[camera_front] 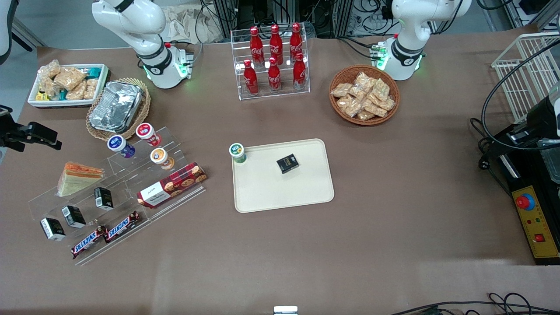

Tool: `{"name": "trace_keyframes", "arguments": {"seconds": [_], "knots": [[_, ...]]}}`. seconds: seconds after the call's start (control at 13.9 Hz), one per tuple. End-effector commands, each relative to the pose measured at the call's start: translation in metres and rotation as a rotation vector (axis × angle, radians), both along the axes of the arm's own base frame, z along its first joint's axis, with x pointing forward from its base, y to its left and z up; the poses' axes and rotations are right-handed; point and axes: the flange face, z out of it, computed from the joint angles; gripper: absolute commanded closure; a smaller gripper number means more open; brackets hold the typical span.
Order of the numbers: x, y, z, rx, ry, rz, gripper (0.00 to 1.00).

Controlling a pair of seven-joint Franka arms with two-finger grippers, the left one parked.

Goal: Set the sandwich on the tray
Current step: 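Move the right gripper toward the wrapped sandwich in the acrylic rack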

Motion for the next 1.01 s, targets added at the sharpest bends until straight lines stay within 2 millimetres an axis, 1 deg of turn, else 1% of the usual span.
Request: {"name": "trace_keyframes", "arguments": {"seconds": [0.0, 0.29, 0.72, 0.86, 0.94], "knots": [[-0.0056, -0.0023, 0.0066, -0.016, 0.006, -0.007, 0.0], [-0.0031, 0.0006, 0.0047, -0.016, 0.003, -0.002, 0.0], [-0.0026, -0.0017, 0.0042, -0.02, 0.002, -0.008, 0.0], [-0.0039, -0.0086, 0.0039, -0.015, 0.005, -0.06, 0.0], [-0.004, -0.0086, 0.0027, -0.015, 0.011, -0.116, 0.0]]}}
